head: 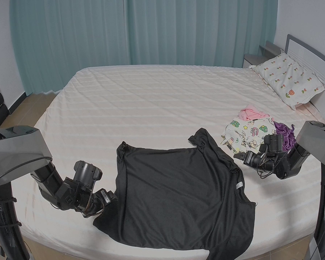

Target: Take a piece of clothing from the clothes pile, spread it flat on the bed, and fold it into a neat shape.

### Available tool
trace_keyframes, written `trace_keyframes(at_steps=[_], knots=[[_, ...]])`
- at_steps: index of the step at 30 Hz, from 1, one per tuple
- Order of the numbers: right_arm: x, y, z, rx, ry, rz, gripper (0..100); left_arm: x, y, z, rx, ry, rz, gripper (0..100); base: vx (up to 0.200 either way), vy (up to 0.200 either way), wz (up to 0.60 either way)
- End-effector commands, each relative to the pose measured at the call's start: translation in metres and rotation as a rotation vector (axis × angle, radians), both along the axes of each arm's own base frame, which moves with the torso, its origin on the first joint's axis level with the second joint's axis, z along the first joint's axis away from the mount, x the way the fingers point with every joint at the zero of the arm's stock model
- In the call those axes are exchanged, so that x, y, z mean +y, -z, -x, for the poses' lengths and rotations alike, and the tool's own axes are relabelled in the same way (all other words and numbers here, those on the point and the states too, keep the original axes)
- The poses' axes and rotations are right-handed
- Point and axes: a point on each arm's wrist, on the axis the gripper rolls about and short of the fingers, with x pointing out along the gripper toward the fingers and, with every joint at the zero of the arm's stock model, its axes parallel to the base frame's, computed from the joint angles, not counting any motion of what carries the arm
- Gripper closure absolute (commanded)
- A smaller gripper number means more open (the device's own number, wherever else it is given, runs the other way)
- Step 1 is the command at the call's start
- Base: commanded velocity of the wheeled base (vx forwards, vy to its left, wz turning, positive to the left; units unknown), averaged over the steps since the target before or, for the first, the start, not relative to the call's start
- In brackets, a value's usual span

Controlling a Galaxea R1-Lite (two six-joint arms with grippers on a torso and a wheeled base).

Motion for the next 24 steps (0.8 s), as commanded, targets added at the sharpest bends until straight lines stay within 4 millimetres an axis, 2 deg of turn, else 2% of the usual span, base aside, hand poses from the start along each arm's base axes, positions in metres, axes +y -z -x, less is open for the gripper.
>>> trace_keyframes(at_steps=[1, 8, 15, 16, 24], knots=[[-0.002, -0.019, 0.022, 0.005, -0.018, -0.037, 0, -0.005, 0.000, 0.019, 0.030, 0.032, -0.041, 0, 0.000, 0.000, 0.00], [-0.003, -0.013, 0.037, -0.004, -0.015, -0.064, 0, -0.006, 0.006, 0.024, 0.065, 0.026, -0.094, 0, 0.000, 0.000, 0.00], [-0.001, -0.010, 0.047, 0.006, -0.025, -0.068, 0, -0.013, 0.022, 0.030, 0.113, 0.050, -0.144, 0, 0.000, 0.000, 0.00], [-0.001, -0.010, 0.047, 0.009, -0.025, -0.068, 0, -0.014, 0.025, 0.033, 0.131, 0.052, -0.177, 100, 0.000, 0.000, 0.00], [-0.002, -0.010, 0.051, 0.017, -0.024, -0.070, 0, -0.009, 0.028, 0.050, 0.265, 0.075, -0.263, 100, 0.000, 0.000, 0.00]])
